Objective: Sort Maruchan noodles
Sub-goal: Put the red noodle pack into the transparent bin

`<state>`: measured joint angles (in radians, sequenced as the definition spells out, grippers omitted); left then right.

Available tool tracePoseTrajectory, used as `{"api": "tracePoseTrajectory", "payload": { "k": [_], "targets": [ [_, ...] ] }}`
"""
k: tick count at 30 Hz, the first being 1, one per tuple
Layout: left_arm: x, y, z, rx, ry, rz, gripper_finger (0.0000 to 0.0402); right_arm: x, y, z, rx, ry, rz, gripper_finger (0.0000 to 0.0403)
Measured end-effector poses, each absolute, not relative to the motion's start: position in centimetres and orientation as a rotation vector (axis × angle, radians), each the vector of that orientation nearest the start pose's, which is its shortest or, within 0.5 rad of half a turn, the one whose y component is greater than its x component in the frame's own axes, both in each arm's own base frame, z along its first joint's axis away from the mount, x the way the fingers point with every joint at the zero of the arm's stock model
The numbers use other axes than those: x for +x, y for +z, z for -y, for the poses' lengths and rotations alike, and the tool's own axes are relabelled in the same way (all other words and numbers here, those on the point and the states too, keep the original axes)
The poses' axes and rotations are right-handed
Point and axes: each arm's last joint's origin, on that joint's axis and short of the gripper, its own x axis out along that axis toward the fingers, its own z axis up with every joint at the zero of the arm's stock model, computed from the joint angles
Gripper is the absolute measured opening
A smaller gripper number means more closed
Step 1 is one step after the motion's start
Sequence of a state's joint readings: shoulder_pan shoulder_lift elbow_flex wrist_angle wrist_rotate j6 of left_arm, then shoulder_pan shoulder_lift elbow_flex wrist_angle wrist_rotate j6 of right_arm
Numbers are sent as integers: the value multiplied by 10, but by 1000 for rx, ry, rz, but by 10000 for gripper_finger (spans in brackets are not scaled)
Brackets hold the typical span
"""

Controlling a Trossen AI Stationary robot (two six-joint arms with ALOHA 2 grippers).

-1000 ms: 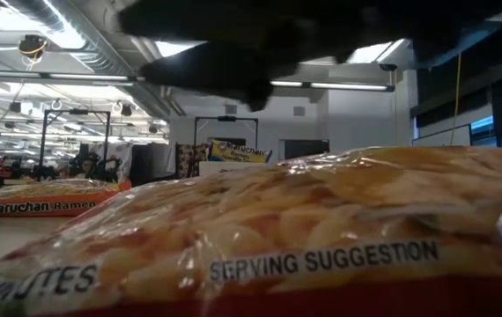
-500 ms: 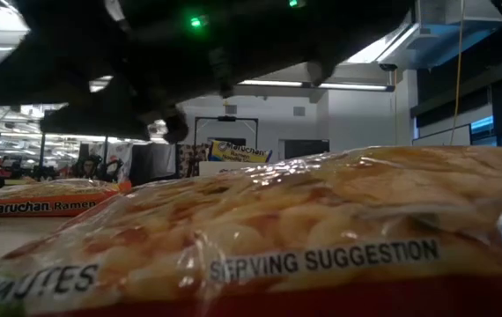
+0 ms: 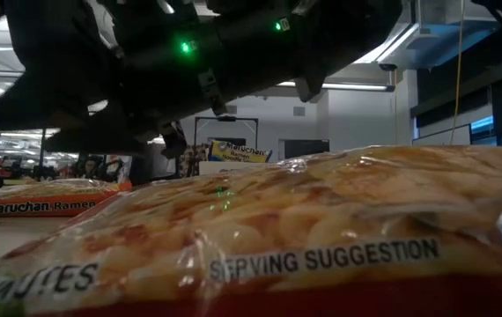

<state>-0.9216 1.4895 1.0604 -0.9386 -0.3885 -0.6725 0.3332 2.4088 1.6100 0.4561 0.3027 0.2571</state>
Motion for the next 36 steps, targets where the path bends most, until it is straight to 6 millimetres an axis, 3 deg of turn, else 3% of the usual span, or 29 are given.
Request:
{"api": "tracePoseTrajectory", "payload": {
  "k": [11,17,21,36],
  "targets": [
    [171,202,199,68,14,-1148,117,494,112,-160,137,-23,-345,237],
    [168,182,198,146,-43,-1085,118,494,112,-161,111,19,-354,237],
    [165,171,192,104,-1,-1087,118,491,107,-161,99,35,-418,237],
    [147,179,176,41,150,-1163,120,489,105,-163,130,60,-452,237]
  ]
}}
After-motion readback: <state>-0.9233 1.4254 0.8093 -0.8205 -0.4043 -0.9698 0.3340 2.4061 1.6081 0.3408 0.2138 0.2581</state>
